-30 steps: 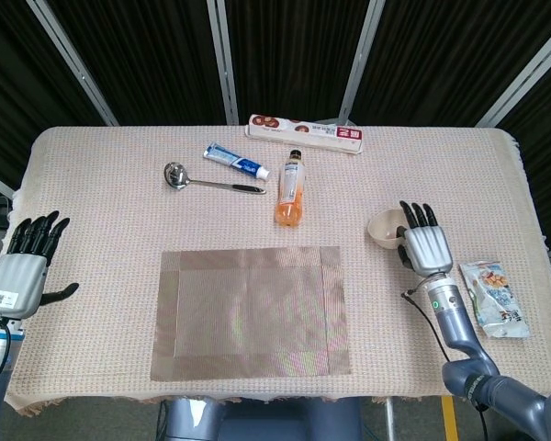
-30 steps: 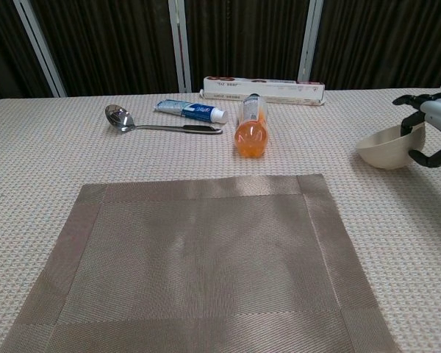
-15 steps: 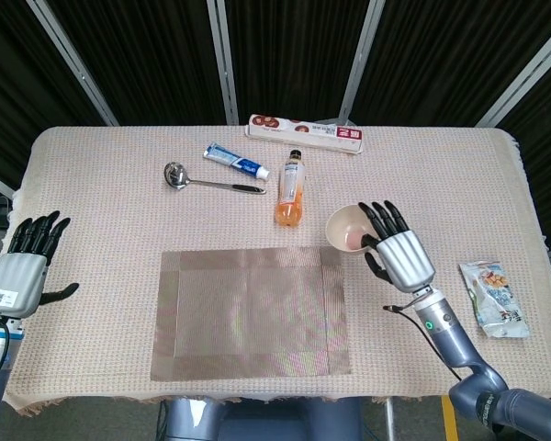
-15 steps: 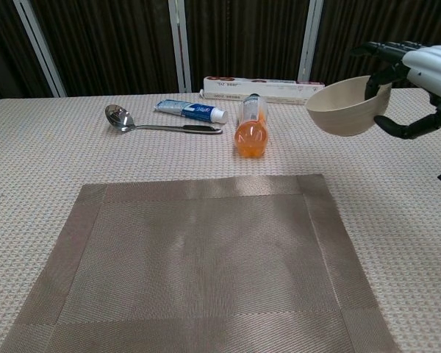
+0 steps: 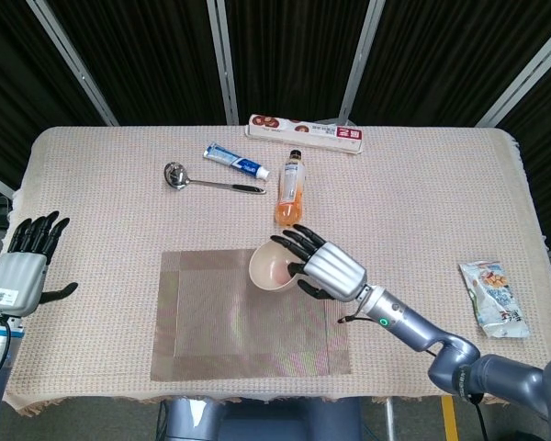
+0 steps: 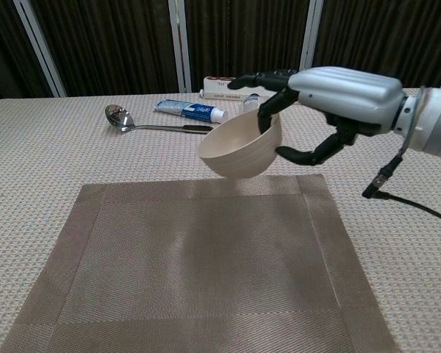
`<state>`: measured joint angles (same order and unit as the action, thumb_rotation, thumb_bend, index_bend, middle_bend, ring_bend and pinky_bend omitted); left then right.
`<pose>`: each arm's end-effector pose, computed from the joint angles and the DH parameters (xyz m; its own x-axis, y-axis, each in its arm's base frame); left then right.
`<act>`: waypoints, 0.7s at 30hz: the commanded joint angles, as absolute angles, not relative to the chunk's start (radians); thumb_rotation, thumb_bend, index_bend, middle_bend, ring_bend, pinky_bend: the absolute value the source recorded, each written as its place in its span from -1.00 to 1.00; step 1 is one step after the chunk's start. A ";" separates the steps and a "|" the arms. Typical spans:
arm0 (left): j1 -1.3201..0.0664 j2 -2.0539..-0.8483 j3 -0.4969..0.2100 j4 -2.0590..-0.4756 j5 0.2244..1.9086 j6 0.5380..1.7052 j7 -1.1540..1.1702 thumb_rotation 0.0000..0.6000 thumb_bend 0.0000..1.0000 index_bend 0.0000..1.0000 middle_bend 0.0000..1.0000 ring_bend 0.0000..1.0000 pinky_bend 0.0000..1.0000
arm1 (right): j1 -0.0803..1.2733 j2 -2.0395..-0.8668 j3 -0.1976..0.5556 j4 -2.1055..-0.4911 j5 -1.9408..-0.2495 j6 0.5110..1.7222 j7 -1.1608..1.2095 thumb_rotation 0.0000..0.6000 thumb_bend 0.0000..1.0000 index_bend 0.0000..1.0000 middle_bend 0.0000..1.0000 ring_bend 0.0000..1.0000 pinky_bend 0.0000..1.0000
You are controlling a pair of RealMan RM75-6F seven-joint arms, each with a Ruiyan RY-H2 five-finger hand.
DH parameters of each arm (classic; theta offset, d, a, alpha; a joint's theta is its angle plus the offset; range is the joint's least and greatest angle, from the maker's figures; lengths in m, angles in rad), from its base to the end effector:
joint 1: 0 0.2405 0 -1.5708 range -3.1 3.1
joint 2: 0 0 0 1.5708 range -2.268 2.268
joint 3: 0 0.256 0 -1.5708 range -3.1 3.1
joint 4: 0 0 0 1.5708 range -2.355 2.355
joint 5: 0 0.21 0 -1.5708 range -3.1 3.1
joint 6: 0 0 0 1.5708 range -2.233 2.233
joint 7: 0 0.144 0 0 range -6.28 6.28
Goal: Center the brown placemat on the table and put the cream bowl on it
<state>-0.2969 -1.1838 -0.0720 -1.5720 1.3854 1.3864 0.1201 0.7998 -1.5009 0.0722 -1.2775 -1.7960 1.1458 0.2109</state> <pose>-0.2855 0.2502 0.1377 0.4682 -0.0070 0.8836 0.8796 -0.0920 -0.4668 -0.1198 -0.3339 0.0061 0.4164 -0.1091 0.9026 -0.5893 -0.7884 0.1766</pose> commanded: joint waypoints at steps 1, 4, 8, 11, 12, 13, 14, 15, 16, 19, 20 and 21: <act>-0.297 -1.187 -0.075 -1.565 1.379 1.379 0.123 1.00 -1.00 -1.00 -1.00 -1.00 -1.00 | 0.840 -1.554 0.064 -1.252 -1.823 1.120 0.230 1.00 -0.22 0.50 -0.97 -1.00 -1.00; -0.297 -1.191 -0.078 -1.559 1.373 1.373 0.127 1.00 -1.00 -1.00 -1.00 -1.00 -1.00 | 0.866 -1.600 0.062 -1.234 -1.832 1.104 0.226 1.00 -0.22 0.50 -0.96 -1.00 -1.00; -0.296 -1.194 -0.080 -1.553 1.368 1.365 0.129 1.00 -1.00 -1.00 -1.00 -1.00 -1.00 | 0.897 -1.659 0.056 -1.206 -1.838 1.076 0.211 1.00 -0.23 0.50 -0.96 -1.00 -1.00; -0.294 -1.194 -0.080 -1.551 1.368 1.364 0.129 1.00 -1.00 -1.00 -1.00 -1.00 -1.00 | 0.908 -1.689 0.050 -1.185 -1.835 1.065 0.202 1.00 -0.23 0.50 -0.96 -1.00 -1.00; -0.293 -1.193 -0.081 -1.551 1.369 1.364 0.128 1.00 -1.00 -1.00 -1.00 -1.00 -1.00 | 0.909 -1.696 0.047 -1.179 -1.834 1.064 0.201 1.00 -0.23 0.50 -0.96 -1.00 -1.00; -0.292 -1.193 -0.081 -1.551 1.369 1.364 0.126 1.00 -1.00 -1.00 -1.00 -1.00 -1.00 | 0.910 -1.700 0.044 -1.172 -1.834 1.064 0.200 1.00 -0.23 0.50 -0.96 -1.00 -1.00; -0.292 -1.192 -0.082 -1.551 1.368 1.364 0.124 1.00 -1.00 -1.00 -1.00 -1.00 -1.00 | 0.910 -1.704 0.041 -1.165 -1.834 1.065 0.199 1.00 -0.23 0.50 -0.96 -1.00 -1.00; -0.291 -1.191 -0.083 -1.550 1.368 1.364 0.121 1.00 -1.00 -1.00 -1.00 -1.00 -1.00 | 0.908 -1.708 0.036 -1.157 -1.835 1.067 0.199 1.00 -0.23 0.50 -0.96 -1.00 -1.00; -0.290 -1.190 -0.083 -1.549 1.367 1.364 0.120 1.00 -1.00 -1.00 -1.00 -1.00 -1.00 | 0.907 -1.709 0.033 -1.154 -1.834 1.068 0.200 1.00 -0.23 0.50 -0.96 -1.00 -1.00; -0.289 -1.187 -0.087 -1.548 1.366 1.362 0.112 1.00 -1.00 -1.00 -1.00 -1.00 -1.00 | 0.898 -1.723 0.018 -1.137 -1.832 1.080 0.206 1.00 -0.24 0.50 -0.96 -1.00 -1.00; -0.289 -1.186 -0.087 -1.548 1.366 1.361 0.111 1.00 -1.00 -1.00 -1.00 -1.00 -1.00 | 0.897 -1.728 0.014 -1.133 -1.833 1.082 0.206 1.00 -0.24 0.50 -0.96 -1.00 -1.00; -0.289 -1.186 -0.087 -1.550 1.368 1.360 0.109 1.00 -1.00 -1.00 -1.00 -1.00 -1.00 | 0.897 -1.736 0.010 -1.127 -1.833 1.083 0.204 1.00 -0.24 0.50 -0.96 -1.00 -1.00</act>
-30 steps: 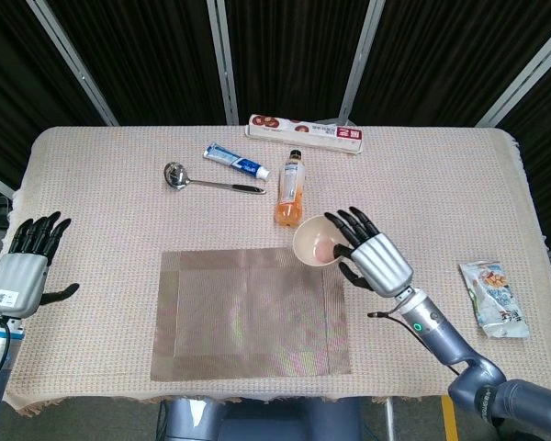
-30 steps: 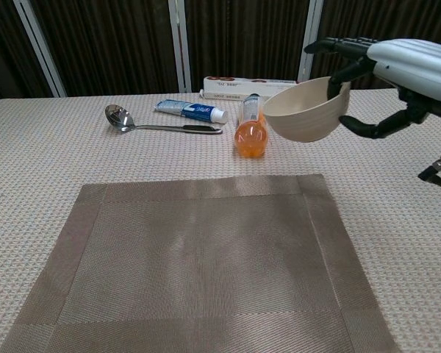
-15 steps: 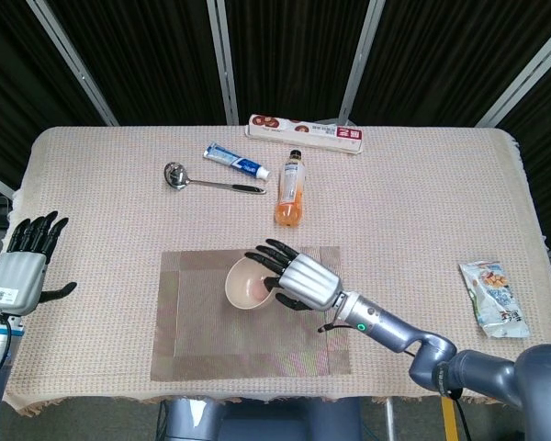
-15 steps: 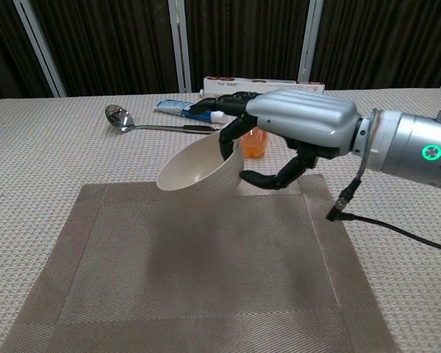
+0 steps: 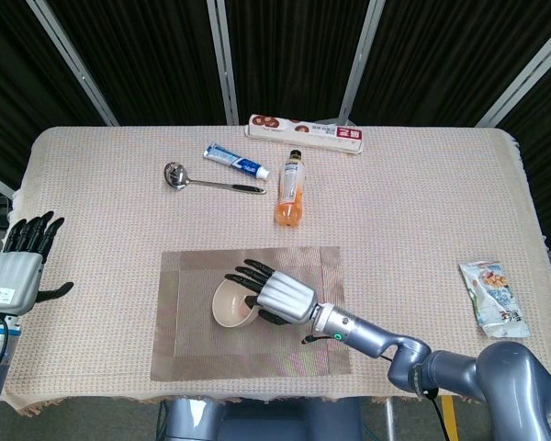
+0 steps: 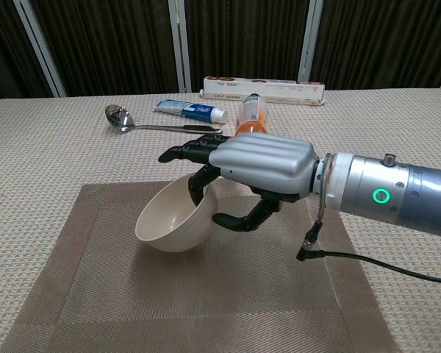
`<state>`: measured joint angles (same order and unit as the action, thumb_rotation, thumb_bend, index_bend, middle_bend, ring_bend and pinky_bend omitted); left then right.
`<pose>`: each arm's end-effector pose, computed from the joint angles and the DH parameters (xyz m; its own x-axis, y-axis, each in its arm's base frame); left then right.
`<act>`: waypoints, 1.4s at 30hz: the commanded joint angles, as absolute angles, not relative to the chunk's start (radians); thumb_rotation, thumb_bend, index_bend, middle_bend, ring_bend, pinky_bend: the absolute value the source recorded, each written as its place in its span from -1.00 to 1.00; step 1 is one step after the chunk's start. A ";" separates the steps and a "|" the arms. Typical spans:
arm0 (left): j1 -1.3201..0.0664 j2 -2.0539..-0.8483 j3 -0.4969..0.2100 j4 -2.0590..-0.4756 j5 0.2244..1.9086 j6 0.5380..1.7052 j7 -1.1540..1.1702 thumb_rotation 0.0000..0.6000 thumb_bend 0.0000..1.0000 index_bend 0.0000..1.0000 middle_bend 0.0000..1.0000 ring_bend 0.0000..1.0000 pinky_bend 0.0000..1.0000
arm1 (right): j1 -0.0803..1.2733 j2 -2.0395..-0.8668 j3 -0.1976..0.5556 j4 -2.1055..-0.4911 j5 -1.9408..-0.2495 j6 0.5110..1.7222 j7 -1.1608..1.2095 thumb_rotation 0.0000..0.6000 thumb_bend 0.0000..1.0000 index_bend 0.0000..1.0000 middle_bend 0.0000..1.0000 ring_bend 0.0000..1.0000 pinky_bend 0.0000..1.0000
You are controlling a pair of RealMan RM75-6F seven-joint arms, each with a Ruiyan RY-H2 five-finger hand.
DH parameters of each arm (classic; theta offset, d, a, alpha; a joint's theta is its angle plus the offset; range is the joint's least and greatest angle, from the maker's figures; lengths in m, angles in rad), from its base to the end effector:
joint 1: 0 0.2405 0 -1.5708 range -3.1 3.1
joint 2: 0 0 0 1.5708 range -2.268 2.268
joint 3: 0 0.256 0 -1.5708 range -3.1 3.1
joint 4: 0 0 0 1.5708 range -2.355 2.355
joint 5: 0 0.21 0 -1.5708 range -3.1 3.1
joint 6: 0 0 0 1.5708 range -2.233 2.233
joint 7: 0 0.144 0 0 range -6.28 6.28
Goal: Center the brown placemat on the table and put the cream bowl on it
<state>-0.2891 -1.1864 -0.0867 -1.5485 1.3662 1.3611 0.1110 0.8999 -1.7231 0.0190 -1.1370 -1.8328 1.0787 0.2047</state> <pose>-0.2940 0.2524 0.1393 0.4727 0.0057 0.8812 0.8796 -0.0635 -0.4715 -0.0860 -0.3136 -0.0722 0.4815 -0.1717 0.8595 -0.4886 -0.8667 0.1005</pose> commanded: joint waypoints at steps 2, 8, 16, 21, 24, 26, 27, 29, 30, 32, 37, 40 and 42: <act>-0.288 -1.185 -0.087 -1.553 1.372 1.361 0.109 1.00 -1.00 -1.00 -1.00 -1.00 -1.00 | 0.898 -1.748 0.004 -1.118 -1.836 1.085 0.197 1.00 -0.25 0.50 -0.96 -1.00 -1.00; -0.285 -1.183 -0.085 -1.561 1.381 1.363 0.110 1.00 -1.00 -1.00 -1.00 -1.00 -1.00 | 0.896 -1.770 -0.008 -1.098 -1.837 1.092 0.174 1.00 -0.49 -0.22 -0.98 -1.00 -1.00; -0.284 -1.182 -0.085 -1.561 1.383 1.355 0.105 1.00 -1.00 -1.00 -1.00 -1.00 -1.00 | 0.877 -1.724 -0.022 -1.127 -1.823 1.104 0.131 1.00 -0.72 -1.00 -1.00 -1.00 -1.00; -0.282 -1.180 -0.085 -1.564 1.388 1.356 0.104 1.00 -1.00 -1.00 -1.00 -1.00 -1.00 | 0.839 -1.649 -0.034 -1.196 -1.814 1.154 0.116 1.00 -0.73 -1.00 -1.00 -1.00 -1.00; -0.278 -1.179 -0.084 -1.567 1.394 1.361 0.104 1.00 -1.00 -1.00 -1.00 -1.00 -1.00 | 0.801 -1.577 -0.044 -1.243 -1.821 1.217 0.087 1.00 -0.74 -1.00 -1.00 -1.00 -1.00; -0.275 -1.179 -0.083 -1.568 1.400 1.370 0.110 1.00 -1.00 -1.00 -1.00 -1.00 -1.00 | 0.763 -1.517 -0.052 -1.280 -1.816 1.267 0.069 1.00 -0.76 -1.00 -1.00 -1.00 -1.00; -0.274 -1.179 -0.082 -1.568 1.401 1.371 0.111 1.00 -1.00 -1.00 -1.00 -1.00 -1.00 | 0.757 -1.506 -0.054 -1.288 -1.815 1.275 0.066 1.00 -0.81 -1.00 -1.00 -1.00 -1.00; -0.268 -1.179 -0.080 -1.571 1.409 1.385 0.120 1.00 -1.00 -1.00 -1.00 -1.00 -1.00 | 0.703 -1.431 -0.057 -1.328 -1.793 1.335 0.035 1.00 -0.93 -1.00 -1.00 -1.00 -1.00; -0.264 -1.180 -0.078 -1.572 1.411 1.390 0.125 1.00 -1.00 -1.00 -1.00 -1.00 -1.00 | 0.681 -1.403 -0.057 -1.345 -1.779 1.355 0.020 1.00 -0.99 -1.00 -1.00 -1.00 -1.00; -0.255 -1.180 -0.073 -1.576 1.414 1.402 0.140 1.00 -1.00 -1.00 -1.00 -1.00 -1.00 | 0.624 -1.338 -0.055 -1.394 -1.729 1.393 -0.018 1.00 -1.00 -1.00 -1.00 -1.00 -1.00; -0.227 -1.183 -0.059 -1.591 1.424 1.440 0.173 1.00 -1.00 -1.00 -1.00 -1.00 -1.00 | 0.496 -1.218 -0.051 -1.524 -1.571 1.455 -0.031 1.00 -1.00 -1.00 -1.00 -1.00 -1.00; -0.208 -1.186 -0.048 -1.599 1.439 1.470 0.195 1.00 -1.00 -1.00 -1.00 -1.00 -1.00 | 0.431 -1.173 -0.048 -1.578 -1.500 1.495 -0.051 1.00 -1.00 -1.00 -1.00 -1.00 -1.00; -0.191 -1.187 -0.038 -1.600 1.452 1.494 0.206 1.00 -1.00 -1.00 -1.00 -1.00 -1.00 | 0.379 -1.155 -0.050 -1.605 -1.452 1.528 -0.045 1.00 -1.00 -1.00 -1.00 -1.00 -1.00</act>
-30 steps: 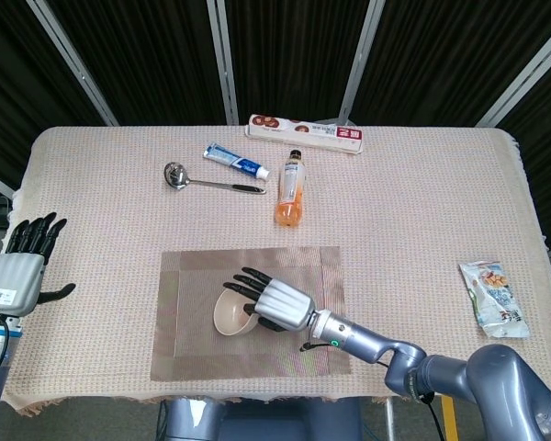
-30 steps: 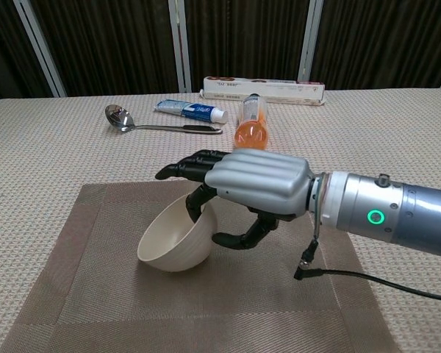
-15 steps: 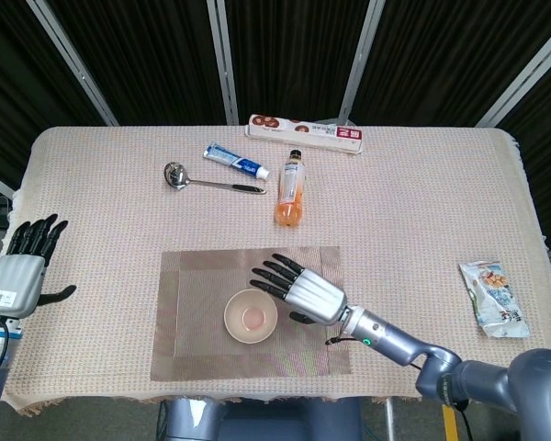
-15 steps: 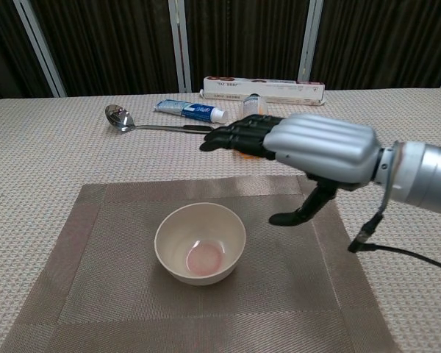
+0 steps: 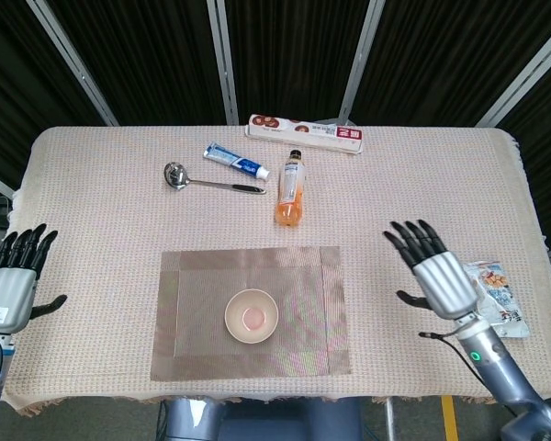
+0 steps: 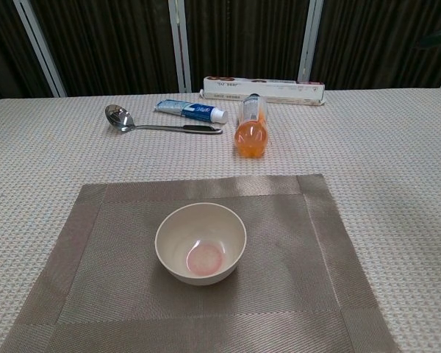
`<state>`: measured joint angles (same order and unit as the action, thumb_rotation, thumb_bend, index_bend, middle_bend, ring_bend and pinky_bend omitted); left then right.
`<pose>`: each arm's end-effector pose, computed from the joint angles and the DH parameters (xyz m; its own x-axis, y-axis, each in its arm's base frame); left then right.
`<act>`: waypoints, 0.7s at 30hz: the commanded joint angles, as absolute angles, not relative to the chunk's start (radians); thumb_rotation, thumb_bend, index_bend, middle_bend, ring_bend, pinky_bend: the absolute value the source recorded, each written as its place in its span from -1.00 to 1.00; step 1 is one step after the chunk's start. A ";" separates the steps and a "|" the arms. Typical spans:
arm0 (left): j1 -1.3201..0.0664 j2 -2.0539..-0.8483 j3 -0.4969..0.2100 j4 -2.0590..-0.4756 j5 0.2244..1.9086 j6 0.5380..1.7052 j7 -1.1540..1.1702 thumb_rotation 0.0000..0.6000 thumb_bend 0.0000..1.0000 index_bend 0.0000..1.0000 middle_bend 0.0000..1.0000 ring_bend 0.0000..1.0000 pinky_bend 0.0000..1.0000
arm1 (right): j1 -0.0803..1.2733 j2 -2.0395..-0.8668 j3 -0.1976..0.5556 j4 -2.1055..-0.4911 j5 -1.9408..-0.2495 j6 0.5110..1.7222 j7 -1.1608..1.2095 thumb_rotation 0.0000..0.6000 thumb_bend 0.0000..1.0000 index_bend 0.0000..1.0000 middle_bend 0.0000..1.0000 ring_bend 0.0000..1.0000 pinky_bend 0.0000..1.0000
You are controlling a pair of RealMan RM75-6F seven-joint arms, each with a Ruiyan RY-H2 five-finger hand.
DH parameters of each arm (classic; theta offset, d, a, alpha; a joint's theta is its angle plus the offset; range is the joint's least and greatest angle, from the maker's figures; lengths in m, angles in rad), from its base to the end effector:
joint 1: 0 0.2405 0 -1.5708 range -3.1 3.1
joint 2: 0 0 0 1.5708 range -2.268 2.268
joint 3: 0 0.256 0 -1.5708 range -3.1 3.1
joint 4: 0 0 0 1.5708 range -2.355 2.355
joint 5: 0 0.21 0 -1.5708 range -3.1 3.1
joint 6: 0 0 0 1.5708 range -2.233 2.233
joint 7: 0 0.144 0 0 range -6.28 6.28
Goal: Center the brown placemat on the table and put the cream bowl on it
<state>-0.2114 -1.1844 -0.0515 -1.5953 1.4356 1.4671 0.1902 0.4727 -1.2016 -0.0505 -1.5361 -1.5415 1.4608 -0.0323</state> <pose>-0.2924 0.2196 0.1405 0.5146 -0.0332 0.8568 0.8547 -0.0594 -0.5157 -0.2374 -0.2691 0.1204 0.4423 0.0459 0.8957 -0.8166 -0.3925 0.4233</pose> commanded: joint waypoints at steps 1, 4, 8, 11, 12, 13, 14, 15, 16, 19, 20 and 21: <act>-0.184 -1.188 -0.034 -1.599 1.459 1.504 0.209 1.00 -1.00 -1.00 -1.00 -1.00 -1.00 | 0.360 -1.149 -0.051 -1.614 -1.439 1.542 -0.042 1.00 -1.00 -1.00 -1.00 -1.00 -1.00; -0.167 -1.189 -0.018 -1.591 1.489 1.528 0.195 1.00 -1.00 -1.00 -1.00 -1.00 -1.00 | 0.302 -1.144 -0.053 -1.616 -1.409 1.585 -0.031 1.00 -1.00 -1.00 -1.00 -1.00 -1.00; -0.148 -1.186 -0.007 -1.579 1.517 1.556 0.171 1.00 -1.00 -1.00 -1.00 -1.00 -1.00 | 0.244 -1.160 -0.050 -1.575 -1.399 1.628 -0.007 1.00 -1.00 -1.00 -1.00 -1.00 -1.00; -0.139 -1.179 -0.006 -1.575 1.531 1.571 0.151 1.00 -1.00 -1.00 -1.00 -1.00 -1.00 | 0.220 -1.163 -0.050 -1.557 -1.406 1.636 0.022 1.00 -1.00 -1.00 -1.00 -1.00 -1.00; -0.138 -1.177 -0.006 -1.575 1.534 1.573 0.145 1.00 -1.00 -1.00 -1.00 -1.00 -1.00 | 0.215 -1.162 -0.050 -1.554 -1.409 1.637 0.029 1.00 -1.00 -1.00 -1.00 -1.00 -1.00; -0.135 -1.173 -0.005 -1.575 1.537 1.575 0.137 1.00 -1.00 -1.00 -1.00 -1.00 -1.00 | 0.209 -1.162 -0.048 -1.550 -1.413 1.638 0.037 1.00 -1.00 -1.00 -1.00 -1.00 -1.00; -0.134 -1.171 -0.005 -1.574 1.538 1.577 0.132 1.00 -1.00 -1.00 -1.00 -1.00 -1.00 | 0.205 -1.161 -0.046 -1.548 -1.415 1.638 0.042 1.00 -1.00 -1.00 -1.00 -1.00 -1.00; -0.132 -1.168 -0.005 -1.574 1.539 1.578 0.129 1.00 -1.00 -1.00 -1.00 -1.00 -1.00 | 0.202 -1.160 -0.044 -1.548 -1.417 1.639 0.048 1.00 -1.00 -1.00 -1.00 -1.00 -1.00; -0.131 -1.167 -0.006 -1.573 1.540 1.579 0.126 1.00 -1.00 -1.00 -1.00 -1.00 -1.00 | 0.198 -1.159 -0.042 -1.547 -1.418 1.640 0.054 1.00 -1.00 -1.00 -1.00 -1.00 -1.00; -0.128 -1.161 -0.009 -1.574 1.538 1.578 0.116 1.00 -1.00 -1.00 -1.00 -1.00 -1.00 | 0.188 -1.157 -0.036 -1.544 -1.427 1.639 0.065 1.00 -1.00 -1.00 -1.00 -1.00 -1.00; -0.127 -1.159 -0.011 -1.574 1.537 1.579 0.113 1.00 -1.00 -1.00 -1.00 -1.00 -1.00 | 0.186 -1.157 -0.034 -1.543 -1.432 1.638 0.066 1.00 -1.00 -1.00 -1.00 -1.00 -1.00; -0.126 -1.158 -0.013 -1.574 1.537 1.579 0.111 1.00 -1.00 -1.00 -1.00 -1.00 -1.00 | 0.185 -1.157 -0.031 -1.542 -1.434 1.638 0.067 1.00 -1.00 -1.00 -1.00 -1.00 -1.00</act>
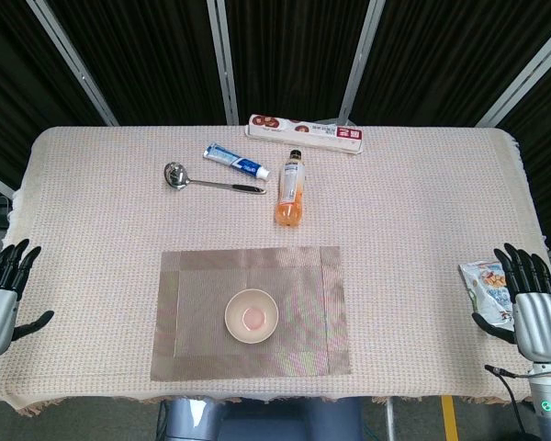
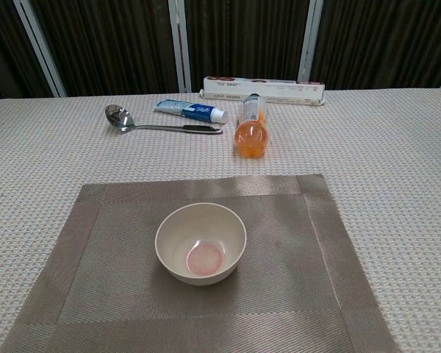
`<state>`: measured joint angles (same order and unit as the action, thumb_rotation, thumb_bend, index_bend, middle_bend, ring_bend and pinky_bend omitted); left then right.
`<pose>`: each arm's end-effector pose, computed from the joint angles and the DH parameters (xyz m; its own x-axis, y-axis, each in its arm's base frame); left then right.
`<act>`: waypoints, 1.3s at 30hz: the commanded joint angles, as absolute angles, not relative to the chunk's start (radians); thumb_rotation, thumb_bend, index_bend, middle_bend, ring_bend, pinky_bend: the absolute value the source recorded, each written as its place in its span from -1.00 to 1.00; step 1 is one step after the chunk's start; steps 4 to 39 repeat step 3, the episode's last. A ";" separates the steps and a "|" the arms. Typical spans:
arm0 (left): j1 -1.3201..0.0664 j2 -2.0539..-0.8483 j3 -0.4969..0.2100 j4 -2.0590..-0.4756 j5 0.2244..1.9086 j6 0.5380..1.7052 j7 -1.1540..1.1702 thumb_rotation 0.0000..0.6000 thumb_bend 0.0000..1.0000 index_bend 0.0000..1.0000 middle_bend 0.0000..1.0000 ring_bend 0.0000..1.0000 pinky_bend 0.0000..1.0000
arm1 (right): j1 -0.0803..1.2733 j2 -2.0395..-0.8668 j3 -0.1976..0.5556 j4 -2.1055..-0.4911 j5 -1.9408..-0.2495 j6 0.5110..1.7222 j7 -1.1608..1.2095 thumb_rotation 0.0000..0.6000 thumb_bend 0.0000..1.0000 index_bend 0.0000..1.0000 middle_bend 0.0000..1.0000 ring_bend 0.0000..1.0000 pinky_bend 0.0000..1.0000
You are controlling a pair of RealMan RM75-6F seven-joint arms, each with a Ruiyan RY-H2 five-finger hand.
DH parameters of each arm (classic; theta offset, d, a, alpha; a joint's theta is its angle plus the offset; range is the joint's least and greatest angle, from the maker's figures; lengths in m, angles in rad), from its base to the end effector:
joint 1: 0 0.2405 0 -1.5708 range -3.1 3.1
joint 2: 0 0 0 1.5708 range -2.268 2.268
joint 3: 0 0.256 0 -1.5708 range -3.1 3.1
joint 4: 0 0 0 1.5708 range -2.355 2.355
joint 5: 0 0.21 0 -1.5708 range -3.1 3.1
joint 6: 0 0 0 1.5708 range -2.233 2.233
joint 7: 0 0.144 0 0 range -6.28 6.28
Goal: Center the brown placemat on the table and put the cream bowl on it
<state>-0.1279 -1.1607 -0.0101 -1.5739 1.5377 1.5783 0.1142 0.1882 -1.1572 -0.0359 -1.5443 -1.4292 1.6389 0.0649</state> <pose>-0.3000 0.1858 0.1539 0.4922 -0.0771 0.8670 0.8642 -0.0760 -0.4974 -0.3088 -0.1962 0.1663 0.3613 0.1101 0.9259 -0.9295 -0.0368 0.3671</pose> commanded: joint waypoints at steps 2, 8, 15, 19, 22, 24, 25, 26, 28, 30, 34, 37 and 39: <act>-0.124 -1.157 -0.015 -1.571 1.535 1.580 0.106 1.00 -1.00 -1.00 -1.00 -1.00 -1.00 | 0.179 -1.160 -0.025 -1.539 -1.438 1.638 0.072 1.00 -1.00 -1.00 -1.00 -1.00 -1.00; -0.123 -1.156 -0.016 -1.570 1.533 1.578 0.103 1.00 -1.00 -1.00 -1.00 -1.00 -1.00 | 0.178 -1.161 -0.022 -1.537 -1.441 1.638 0.074 1.00 -1.00 -1.00 -1.00 -1.00 -1.00; -0.123 -1.156 -0.016 -1.570 1.533 1.578 0.103 1.00 -1.00 -1.00 -1.00 -1.00 -1.00 | 0.178 -1.161 -0.022 -1.537 -1.441 1.638 0.074 1.00 -1.00 -1.00 -1.00 -1.00 -1.00; -0.123 -1.156 -0.016 -1.570 1.533 1.578 0.103 1.00 -1.00 -1.00 -1.00 -1.00 -1.00 | 0.178 -1.161 -0.022 -1.537 -1.441 1.638 0.074 1.00 -1.00 -1.00 -1.00 -1.00 -1.00; -0.123 -1.156 -0.016 -1.570 1.533 1.578 0.103 1.00 -1.00 -1.00 -1.00 -1.00 -1.00 | 0.178 -1.161 -0.022 -1.537 -1.441 1.638 0.074 1.00 -1.00 -1.00 -1.00 -1.00 -1.00; -0.123 -1.156 -0.016 -1.570 1.533 1.578 0.103 1.00 -1.00 -1.00 -1.00 -1.00 -1.00 | 0.178 -1.161 -0.022 -1.537 -1.441 1.638 0.074 1.00 -1.00 -1.00 -1.00 -1.00 -1.00; -0.123 -1.156 -0.016 -1.570 1.533 1.578 0.103 1.00 -1.00 -1.00 -1.00 -1.00 -1.00 | 0.178 -1.161 -0.022 -1.537 -1.441 1.638 0.074 1.00 -1.00 -1.00 -1.00 -1.00 -1.00; -0.123 -1.156 -0.016 -1.570 1.533 1.578 0.103 1.00 -1.00 -1.00 -1.00 -1.00 -1.00 | 0.178 -1.161 -0.022 -1.537 -1.441 1.638 0.074 1.00 -1.00 -1.00 -1.00 -1.00 -1.00; -0.123 -1.156 -0.016 -1.570 1.533 1.578 0.103 1.00 -1.00 -1.00 -1.00 -1.00 -1.00 | 0.178 -1.161 -0.022 -1.537 -1.441 1.638 0.074 1.00 -1.00 -1.00 -1.00 -1.00 -1.00; -0.123 -1.156 -0.016 -1.570 1.533 1.578 0.103 1.00 -1.00 -1.00 -1.00 -1.00 -1.00 | 0.178 -1.161 -0.022 -1.537 -1.441 1.638 0.074 1.00 -1.00 -1.00 -1.00 -1.00 -1.00; -0.123 -1.156 -0.016 -1.570 1.533 1.578 0.103 1.00 -1.00 -1.00 -1.00 -1.00 -1.00 | 0.178 -1.161 -0.022 -1.537 -1.441 1.638 0.074 1.00 -1.00 -1.00 -1.00 -1.00 -1.00; -0.123 -1.156 -0.016 -1.570 1.533 1.578 0.103 1.00 -1.00 -1.00 -1.00 -1.00 -1.00 | 0.178 -1.161 -0.022 -1.537 -1.441 1.638 0.074 1.00 -1.00 -1.00 -1.00 -1.00 -1.00; -0.123 -1.156 -0.016 -1.570 1.533 1.578 0.103 1.00 -1.00 -1.00 -1.00 -1.00 -1.00 | 0.178 -1.161 -0.022 -1.537 -1.441 1.638 0.074 1.00 -1.00 -1.00 -1.00 -1.00 -1.00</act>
